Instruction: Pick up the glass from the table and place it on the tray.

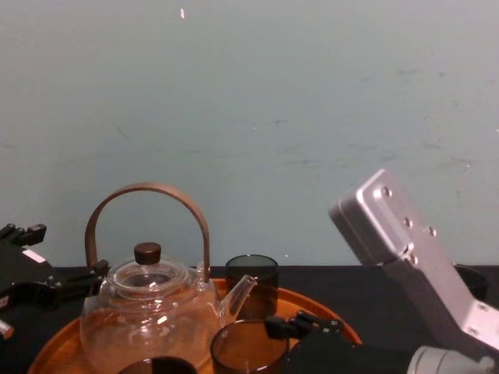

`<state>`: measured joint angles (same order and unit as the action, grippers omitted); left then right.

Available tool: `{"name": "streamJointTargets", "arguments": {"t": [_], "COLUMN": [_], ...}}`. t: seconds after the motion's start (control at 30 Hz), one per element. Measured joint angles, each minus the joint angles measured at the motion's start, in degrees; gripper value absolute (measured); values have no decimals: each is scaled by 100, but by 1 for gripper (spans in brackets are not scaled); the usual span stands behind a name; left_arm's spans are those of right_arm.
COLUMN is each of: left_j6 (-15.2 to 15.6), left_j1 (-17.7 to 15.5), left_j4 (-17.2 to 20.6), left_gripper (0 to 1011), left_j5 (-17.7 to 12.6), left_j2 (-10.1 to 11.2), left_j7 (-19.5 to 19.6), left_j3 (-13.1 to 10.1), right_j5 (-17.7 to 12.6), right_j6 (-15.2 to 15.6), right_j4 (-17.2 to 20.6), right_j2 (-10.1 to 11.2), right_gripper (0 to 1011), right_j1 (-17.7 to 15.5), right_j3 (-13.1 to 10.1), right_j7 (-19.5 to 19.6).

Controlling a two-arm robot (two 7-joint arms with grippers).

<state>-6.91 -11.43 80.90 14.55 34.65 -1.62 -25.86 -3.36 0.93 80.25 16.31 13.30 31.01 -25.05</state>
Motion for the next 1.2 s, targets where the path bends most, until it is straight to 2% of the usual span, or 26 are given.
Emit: {"name": "streamJointTargets", "arguments": {"t": [0.77, 1.2], "left_j6": [0, 0], "left_j1": [0, 0], "left_j4": [0, 0], "left_gripper": [1009, 1009], "left_j5": [0, 0], "left_j2": [0, 0], "left_j7": [0, 0], "left_j3": [0, 0], "right_j5": [67, 92], "right_j6": [-122, -129], "right_j4": [-374, -391], "right_j2": [-145, -151], "right_gripper": [920, 920], "right_j1": [58, 54], "right_j3": [97, 102], "right_j7": [-23, 6]}}
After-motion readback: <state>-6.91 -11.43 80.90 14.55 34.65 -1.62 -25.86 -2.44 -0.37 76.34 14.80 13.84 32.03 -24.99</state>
